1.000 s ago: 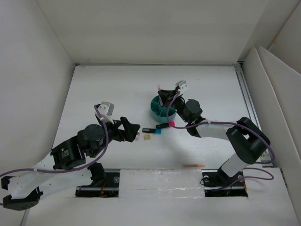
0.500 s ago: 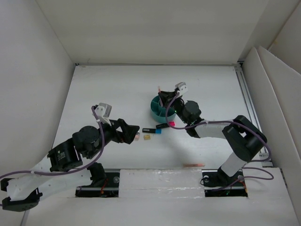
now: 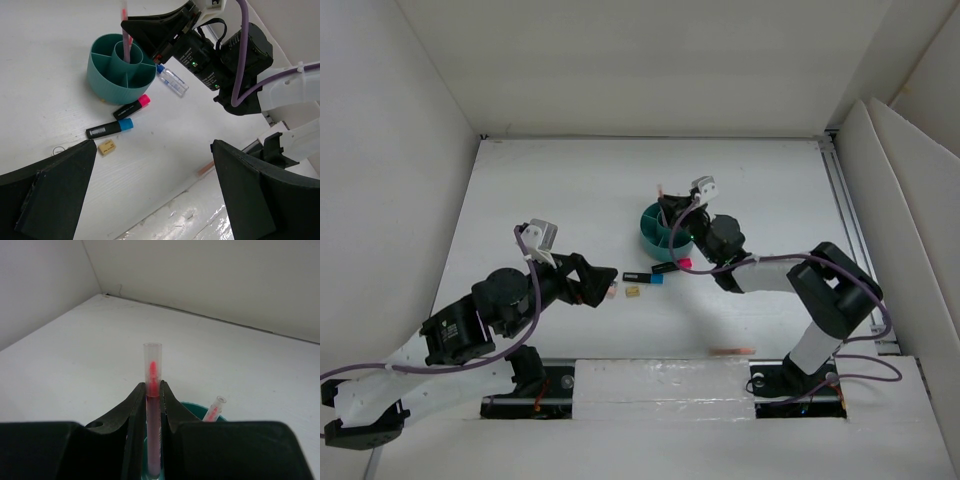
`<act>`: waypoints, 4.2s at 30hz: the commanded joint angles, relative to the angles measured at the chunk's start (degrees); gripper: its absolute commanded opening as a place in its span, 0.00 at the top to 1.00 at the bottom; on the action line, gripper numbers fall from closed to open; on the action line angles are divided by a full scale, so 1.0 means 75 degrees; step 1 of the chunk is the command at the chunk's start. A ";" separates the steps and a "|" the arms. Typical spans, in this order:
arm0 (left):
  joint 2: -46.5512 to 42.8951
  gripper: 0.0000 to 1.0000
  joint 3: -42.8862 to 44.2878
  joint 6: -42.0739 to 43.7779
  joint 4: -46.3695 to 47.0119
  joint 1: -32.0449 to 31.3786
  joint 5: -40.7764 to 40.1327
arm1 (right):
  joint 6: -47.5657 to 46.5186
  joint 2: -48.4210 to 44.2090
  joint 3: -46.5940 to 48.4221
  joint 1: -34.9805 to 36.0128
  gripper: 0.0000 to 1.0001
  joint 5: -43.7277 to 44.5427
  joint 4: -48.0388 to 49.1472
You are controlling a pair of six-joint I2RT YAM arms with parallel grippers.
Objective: Sort the stationery into containers
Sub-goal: Place the pen in the storage box, then pick up the pen from the corner of the board.
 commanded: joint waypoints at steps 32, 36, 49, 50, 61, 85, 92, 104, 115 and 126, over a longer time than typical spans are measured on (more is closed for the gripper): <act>-0.0130 0.00 -0.0071 0.0198 0.0302 -0.0029 0.0190 | -0.0206 -0.2313 -0.1080 0.1196 0.26 0.1395 0.0240; -0.0130 0.00 -0.0071 0.0198 0.0302 -0.0029 0.0120 | -0.0276 -0.3660 -0.1174 0.1689 0.01 0.2343 -0.0895; 0.3617 0.00 -0.0080 0.0058 0.2161 -0.0262 0.2052 | 0.4607 -0.7927 0.2980 0.2581 0.01 0.7748 -1.2178; 0.3910 0.00 -0.0175 0.0255 0.2850 -0.0356 0.2228 | 0.4738 -0.8242 0.3206 0.2581 0.01 0.7598 -1.2578; 0.8739 0.00 0.2085 0.1967 0.3513 -0.2396 0.2030 | 0.4845 -0.9064 0.4545 0.2581 0.01 0.6144 -1.4774; 1.0429 0.08 0.2519 0.2519 0.3526 -0.2467 0.2077 | 0.4634 -1.0155 0.3900 0.2581 0.01 0.5334 -1.4586; 1.0885 0.20 0.2671 0.2519 0.3431 -0.2560 0.1797 | 0.4634 -1.0226 0.3830 0.2581 0.01 0.5334 -1.4586; 1.1331 0.61 0.2742 0.2284 0.3103 -0.2771 0.1433 | 0.4493 -1.0448 0.3830 0.2581 0.01 0.5334 -1.4446; 1.1390 1.00 0.2742 0.1968 0.2810 -0.2771 0.1140 | 0.4423 -1.0519 0.3830 0.2581 0.01 0.5264 -1.4375; 0.8675 1.00 0.1945 0.1359 0.3361 -0.1893 0.0483 | 0.4283 -1.0530 0.4123 0.2581 0.01 0.5205 -1.4375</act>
